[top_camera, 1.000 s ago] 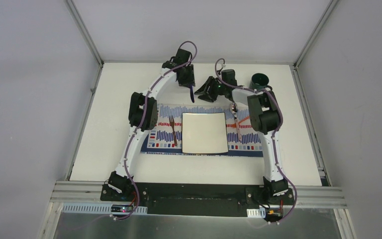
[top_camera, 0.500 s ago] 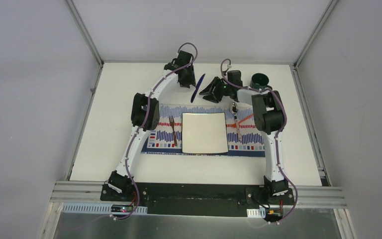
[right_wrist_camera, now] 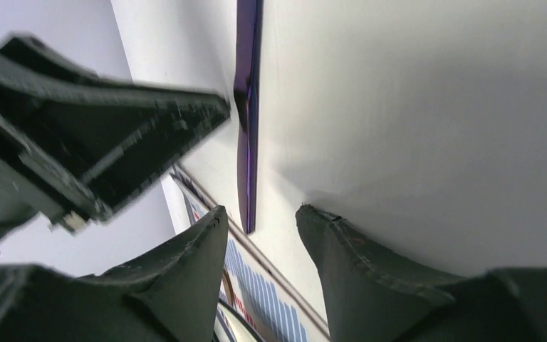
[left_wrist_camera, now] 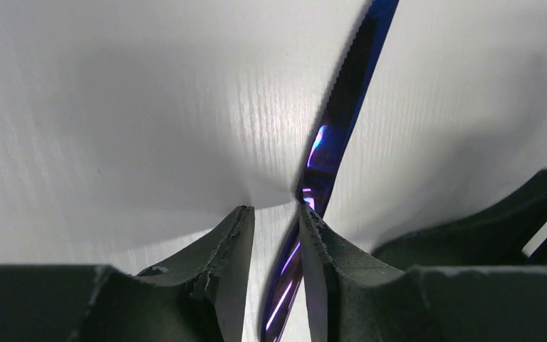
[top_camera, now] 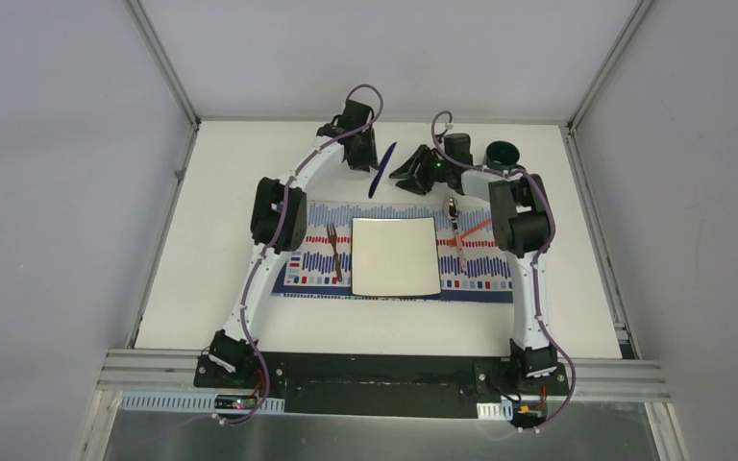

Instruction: Set the dinner table for one person

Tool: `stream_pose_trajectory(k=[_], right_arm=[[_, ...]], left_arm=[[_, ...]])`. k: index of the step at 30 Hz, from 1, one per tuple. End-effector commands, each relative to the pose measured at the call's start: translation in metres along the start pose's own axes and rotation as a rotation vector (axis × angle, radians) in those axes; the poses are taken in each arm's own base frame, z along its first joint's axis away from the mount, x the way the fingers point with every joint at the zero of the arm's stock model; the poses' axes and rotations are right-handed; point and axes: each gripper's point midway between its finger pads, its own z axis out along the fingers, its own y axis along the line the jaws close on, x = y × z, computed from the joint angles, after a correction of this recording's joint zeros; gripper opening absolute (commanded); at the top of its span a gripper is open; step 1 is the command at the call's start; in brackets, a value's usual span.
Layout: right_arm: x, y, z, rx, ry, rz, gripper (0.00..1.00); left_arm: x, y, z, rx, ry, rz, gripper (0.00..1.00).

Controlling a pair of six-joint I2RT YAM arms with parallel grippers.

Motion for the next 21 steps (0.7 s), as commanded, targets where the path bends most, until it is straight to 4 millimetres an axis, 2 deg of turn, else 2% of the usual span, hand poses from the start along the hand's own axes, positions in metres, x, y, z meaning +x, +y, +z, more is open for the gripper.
stream_pose_trajectory(k=[1,2,6,9,14,21], right_arm=[[-0.037,0.007,0.006,-0.001,-0.07,-0.015,0.51],[-0.044,0.015,0.008,-0.016,-0.077,-0.027,0.51],[-0.052,0.014,0.016,-0.011,-0.073,-0.029,0.5],[-0.049,0.006,0.023,-0.005,-0.062,-0.015,0.5],[-0.036,-0.002,0.028,0.0,-0.048,-0.003,0.49],[-0.031,-0.002,0.028,-0.001,-0.043,-0.001,0.5]], left_arm=[[-0.007,-0.018,-0.024,0.034,-0.02,0.047,0.32],[-0.009,-0.018,-0.027,0.03,-0.03,0.055,0.32],[-0.012,-0.012,-0.035,0.003,-0.038,0.081,0.32],[-0.011,-0.012,-0.037,0.012,-0.032,0.091,0.33],[-0.004,-0.011,-0.031,0.022,0.005,0.123,0.42],[0.037,0.013,-0.011,-0.055,0.135,0.163,0.41]])
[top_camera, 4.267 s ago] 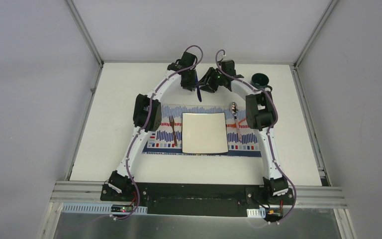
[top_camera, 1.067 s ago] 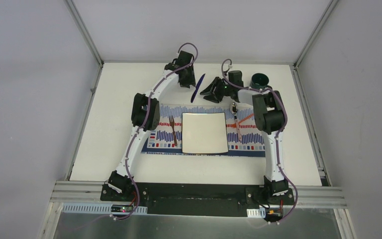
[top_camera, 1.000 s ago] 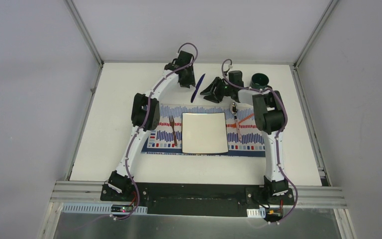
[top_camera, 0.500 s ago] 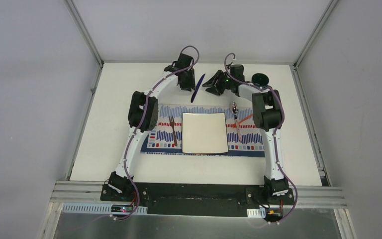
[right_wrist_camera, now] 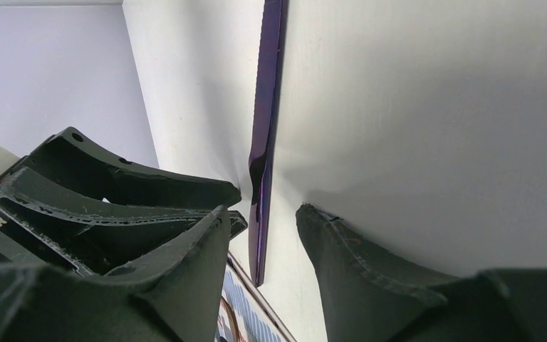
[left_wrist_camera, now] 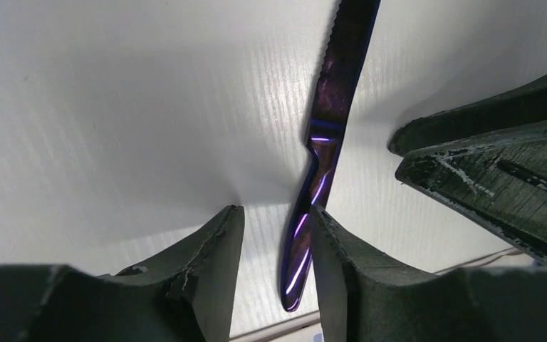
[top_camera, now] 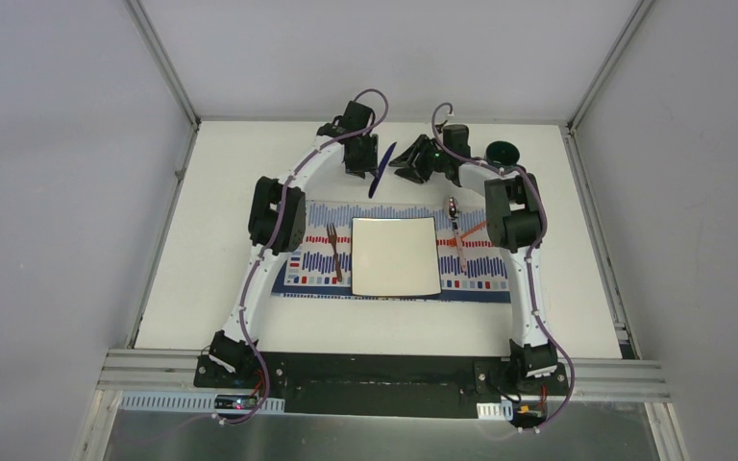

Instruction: Set the dinner table for one person

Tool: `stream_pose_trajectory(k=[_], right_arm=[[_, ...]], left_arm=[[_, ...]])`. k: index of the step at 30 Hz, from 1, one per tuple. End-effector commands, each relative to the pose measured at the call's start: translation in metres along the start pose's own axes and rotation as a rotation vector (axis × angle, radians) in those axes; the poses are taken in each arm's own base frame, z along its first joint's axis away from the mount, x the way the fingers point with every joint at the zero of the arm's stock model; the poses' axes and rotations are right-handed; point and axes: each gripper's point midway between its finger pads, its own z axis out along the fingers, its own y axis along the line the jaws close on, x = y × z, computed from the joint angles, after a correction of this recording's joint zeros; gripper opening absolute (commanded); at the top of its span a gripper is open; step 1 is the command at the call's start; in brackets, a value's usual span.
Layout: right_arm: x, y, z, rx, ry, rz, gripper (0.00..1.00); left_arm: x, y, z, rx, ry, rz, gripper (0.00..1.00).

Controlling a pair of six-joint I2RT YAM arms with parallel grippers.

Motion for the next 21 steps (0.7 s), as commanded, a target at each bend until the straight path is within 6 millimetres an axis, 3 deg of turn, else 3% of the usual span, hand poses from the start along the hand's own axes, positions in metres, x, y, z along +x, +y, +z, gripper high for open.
stream_pose_trajectory(k=[1,4,11,21], right_arm=[[0.01,-0.008,0.004,0.018,0.011,0.005,0.5],[0.009,-0.005,0.004,0.014,0.007,0.003,0.5],[0.007,-0.005,0.014,0.012,0.011,0.013,0.5],[0.041,0.006,0.061,-0.006,0.089,0.007,0.5]], left_arm=[[0.023,0.011,0.008,-0.053,0.079,0.044,0.41],[0.029,0.011,0.011,-0.047,0.097,0.047,0.4],[0.024,0.004,0.003,-0.025,0.089,0.056,0.38],[0.017,0.007,-0.041,-0.076,0.042,0.059,0.33]])
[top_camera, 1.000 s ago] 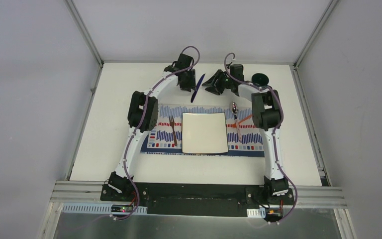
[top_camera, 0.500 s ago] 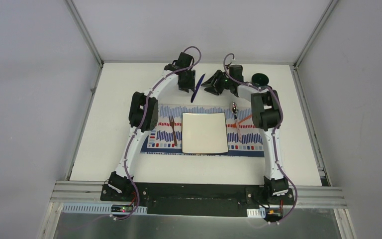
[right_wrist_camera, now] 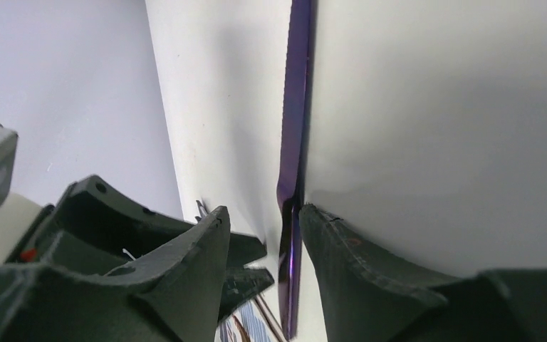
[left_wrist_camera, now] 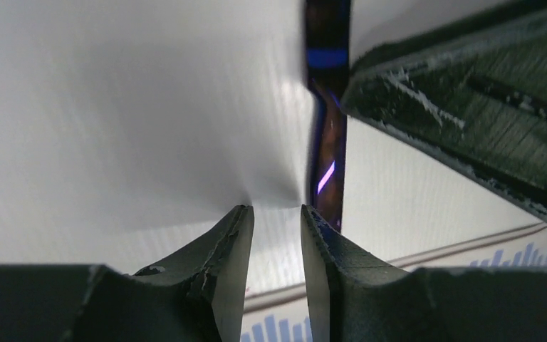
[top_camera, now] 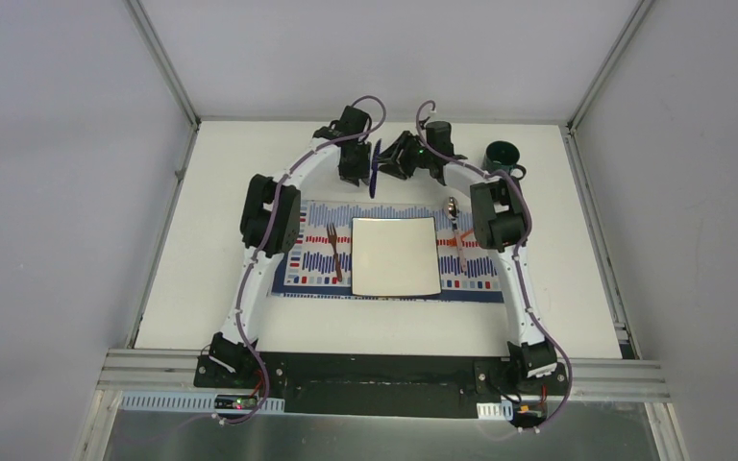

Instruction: Set the dinner table for one person

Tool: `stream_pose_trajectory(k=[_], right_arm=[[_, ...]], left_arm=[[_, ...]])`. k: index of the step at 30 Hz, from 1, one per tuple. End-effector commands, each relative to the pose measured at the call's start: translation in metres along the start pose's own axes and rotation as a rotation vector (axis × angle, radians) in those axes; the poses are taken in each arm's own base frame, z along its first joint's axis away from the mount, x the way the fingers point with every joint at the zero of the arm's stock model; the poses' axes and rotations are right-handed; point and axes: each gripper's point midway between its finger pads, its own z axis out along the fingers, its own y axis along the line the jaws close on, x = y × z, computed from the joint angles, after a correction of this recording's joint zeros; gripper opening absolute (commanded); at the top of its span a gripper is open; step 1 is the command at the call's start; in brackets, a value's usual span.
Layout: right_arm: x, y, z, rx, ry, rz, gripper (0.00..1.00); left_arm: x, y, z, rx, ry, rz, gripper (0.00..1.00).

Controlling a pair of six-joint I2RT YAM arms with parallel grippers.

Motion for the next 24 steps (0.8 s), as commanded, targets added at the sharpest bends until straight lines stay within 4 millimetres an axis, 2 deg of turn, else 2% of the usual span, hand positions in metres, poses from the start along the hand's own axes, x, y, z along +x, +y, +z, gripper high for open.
stream_pose_trajectory(k=[1,7,11,18,20,24], right_arm=[[0.038,-0.014,0.031,0.052,0.07,0.017,0.5],[0.056,0.0,0.042,0.042,0.091,-0.014,0.5],[0.067,0.004,0.042,0.057,0.11,-0.019,0.5],[0.068,-0.01,0.022,0.083,0.098,-0.021,0.5],[0.069,-0.019,0.013,0.1,0.096,-0.016,0.5],[0.073,-0.023,-0.003,0.115,0.096,-0.027,0.5]], left_arm=[[-0.002,0.003,-0.034,-0.056,-0.01,0.031,0.33],[-0.01,0.017,-0.057,-0.094,-0.037,0.016,0.33],[-0.013,0.025,-0.058,-0.121,-0.045,-0.004,0.33],[-0.018,0.048,-0.062,-0.201,-0.066,-0.061,0.31],[-0.02,0.052,-0.064,-0.216,-0.073,-0.071,0.31],[-0.02,0.058,-0.065,-0.243,-0.078,-0.087,0.3]])
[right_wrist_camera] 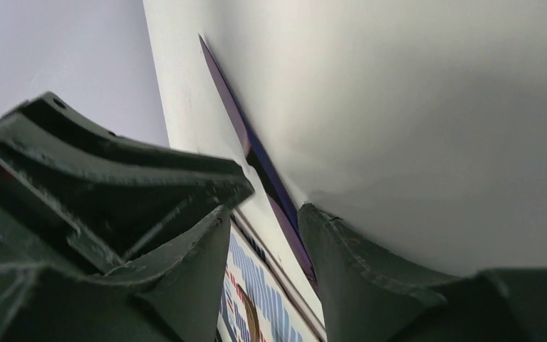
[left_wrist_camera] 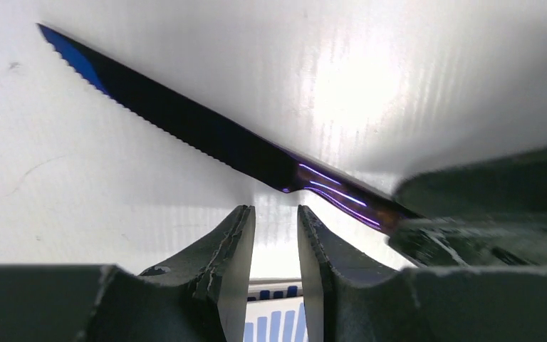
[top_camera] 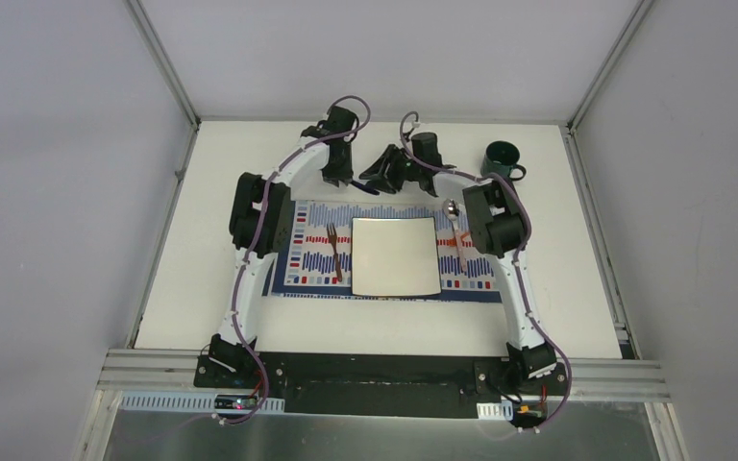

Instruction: Set the dinner table for one person

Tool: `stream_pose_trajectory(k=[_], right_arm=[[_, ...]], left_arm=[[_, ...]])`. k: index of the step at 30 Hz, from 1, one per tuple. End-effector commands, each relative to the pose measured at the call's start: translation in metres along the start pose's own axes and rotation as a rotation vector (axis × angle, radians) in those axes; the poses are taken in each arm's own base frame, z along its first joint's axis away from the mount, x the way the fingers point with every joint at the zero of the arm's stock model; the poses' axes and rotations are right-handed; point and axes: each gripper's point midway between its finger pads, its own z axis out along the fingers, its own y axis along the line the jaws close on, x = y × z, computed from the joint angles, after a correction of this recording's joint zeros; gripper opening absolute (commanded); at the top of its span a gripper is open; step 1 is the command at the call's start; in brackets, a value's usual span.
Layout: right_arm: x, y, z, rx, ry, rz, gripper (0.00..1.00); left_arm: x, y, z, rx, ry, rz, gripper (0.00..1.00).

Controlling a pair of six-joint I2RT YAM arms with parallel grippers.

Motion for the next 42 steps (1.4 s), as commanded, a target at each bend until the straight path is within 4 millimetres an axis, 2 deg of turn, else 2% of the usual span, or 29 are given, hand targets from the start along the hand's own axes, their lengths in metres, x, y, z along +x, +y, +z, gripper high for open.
stream_pose_trajectory(k=[1,7,17,22,27,33,38,40,41,42], right_arm=[[0.015,-0.041,-0.021,0.125,0.012,0.008,0.5],[0.03,-0.039,-0.027,0.112,0.025,0.002,0.5],[0.054,-0.024,-0.007,0.073,0.068,-0.005,0.5],[0.068,-0.011,0.004,0.058,0.093,-0.022,0.5],[0.069,-0.018,0.002,0.07,0.093,-0.019,0.5],[0.054,-0.029,-0.011,0.083,0.062,-0.002,0.5],[0.046,-0.031,-0.016,0.075,0.051,0.004,0.5],[0.045,-0.031,-0.017,0.073,0.047,0.009,0.5],[0.044,-0.03,-0.016,0.069,0.046,0.007,0.5],[0.045,-0.028,-0.016,0.062,0.048,0.008,0.5]], left_arm=[[-0.04,0.013,-0.037,-0.058,-0.123,-0.047,0.3],[-0.046,0.01,-0.032,-0.045,-0.134,-0.076,0.3],[-0.066,0.002,-0.037,-0.013,-0.179,-0.113,0.3],[-0.065,-0.005,-0.032,0.013,-0.157,-0.128,0.3],[-0.054,-0.001,-0.03,-0.009,-0.117,-0.126,0.3],[-0.021,0.013,-0.03,-0.087,-0.021,-0.13,0.28],[-0.006,0.015,-0.037,-0.108,0.011,-0.159,0.29],[-0.001,0.014,-0.035,-0.12,0.023,-0.161,0.33],[0.002,0.013,-0.033,-0.122,0.033,-0.161,0.45],[0.006,0.013,-0.029,-0.125,0.045,-0.165,0.53]])
